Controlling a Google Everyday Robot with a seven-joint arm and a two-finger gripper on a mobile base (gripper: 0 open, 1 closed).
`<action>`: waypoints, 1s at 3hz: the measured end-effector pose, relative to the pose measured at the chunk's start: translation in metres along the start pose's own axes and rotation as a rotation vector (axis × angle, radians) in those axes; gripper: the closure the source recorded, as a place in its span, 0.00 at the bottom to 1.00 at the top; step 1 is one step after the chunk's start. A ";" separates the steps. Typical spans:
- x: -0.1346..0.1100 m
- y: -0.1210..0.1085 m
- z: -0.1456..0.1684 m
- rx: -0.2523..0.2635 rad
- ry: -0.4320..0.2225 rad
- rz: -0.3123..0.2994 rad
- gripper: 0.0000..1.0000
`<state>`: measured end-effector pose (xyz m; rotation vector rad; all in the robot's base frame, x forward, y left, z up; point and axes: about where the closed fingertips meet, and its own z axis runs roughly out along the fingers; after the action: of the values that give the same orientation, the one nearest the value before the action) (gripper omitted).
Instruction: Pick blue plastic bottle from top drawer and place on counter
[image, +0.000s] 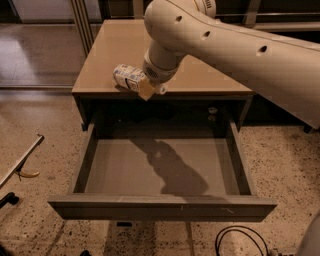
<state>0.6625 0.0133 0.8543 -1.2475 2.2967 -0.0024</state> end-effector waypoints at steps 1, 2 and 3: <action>0.011 0.002 0.002 -0.007 -0.020 0.045 1.00; 0.014 -0.010 -0.005 0.033 -0.086 0.111 1.00; 0.000 -0.036 -0.015 0.099 -0.151 0.153 1.00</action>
Offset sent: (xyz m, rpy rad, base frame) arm 0.0116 -0.0317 0.0159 0.2018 -0.1432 -0.1712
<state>0.6841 -0.0108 0.8758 -0.9856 2.2269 0.0306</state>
